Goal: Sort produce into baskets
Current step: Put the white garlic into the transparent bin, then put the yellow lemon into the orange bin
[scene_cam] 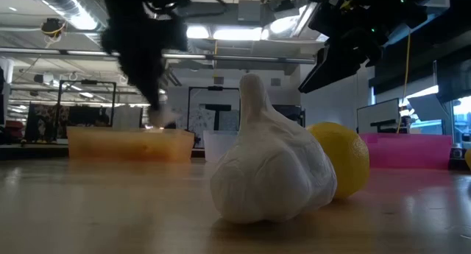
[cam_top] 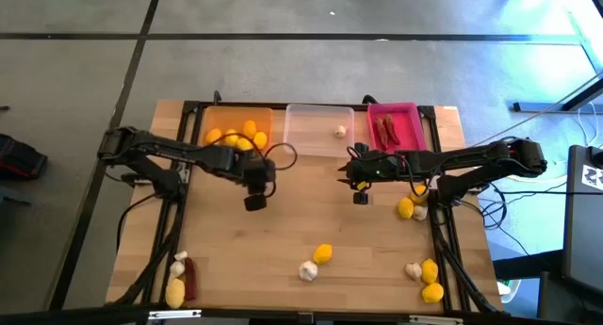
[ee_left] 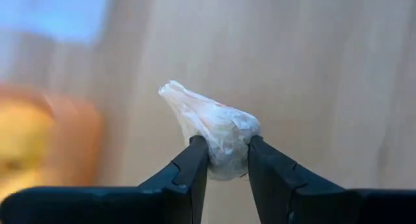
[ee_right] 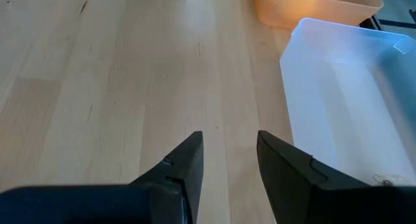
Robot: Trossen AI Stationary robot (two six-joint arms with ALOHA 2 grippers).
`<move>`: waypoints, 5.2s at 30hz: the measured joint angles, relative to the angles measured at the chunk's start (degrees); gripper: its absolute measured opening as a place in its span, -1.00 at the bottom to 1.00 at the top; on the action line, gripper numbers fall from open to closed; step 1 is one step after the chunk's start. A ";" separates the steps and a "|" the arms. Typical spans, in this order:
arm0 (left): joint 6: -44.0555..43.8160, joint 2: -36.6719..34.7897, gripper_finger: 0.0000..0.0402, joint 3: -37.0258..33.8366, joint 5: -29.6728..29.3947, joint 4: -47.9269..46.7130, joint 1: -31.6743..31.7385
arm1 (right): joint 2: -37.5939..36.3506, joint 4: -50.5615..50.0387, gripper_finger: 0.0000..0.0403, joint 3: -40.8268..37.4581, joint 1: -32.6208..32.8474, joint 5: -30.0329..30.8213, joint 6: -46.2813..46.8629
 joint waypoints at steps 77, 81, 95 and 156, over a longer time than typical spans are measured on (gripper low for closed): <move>9.51 24.03 -0.04 22.40 0.32 15.57 21.01 | 0.00 -0.23 -0.31 0.02 0.00 0.00 0.38; 9.25 21.50 -0.03 22.40 0.37 14.78 15.94 | 0.00 -2.53 -0.31 0.00 0.00 -1.28 3.04; -3.32 19.52 -0.03 17.86 0.42 14.90 -1.76 | 0.00 -3.98 -0.31 0.00 0.04 -18.34 7.88; -9.93 32.63 -0.54 14.38 28.63 45.78 -13.06 | 0.02 -8.30 -0.31 0.02 5.25 -15.91 10.45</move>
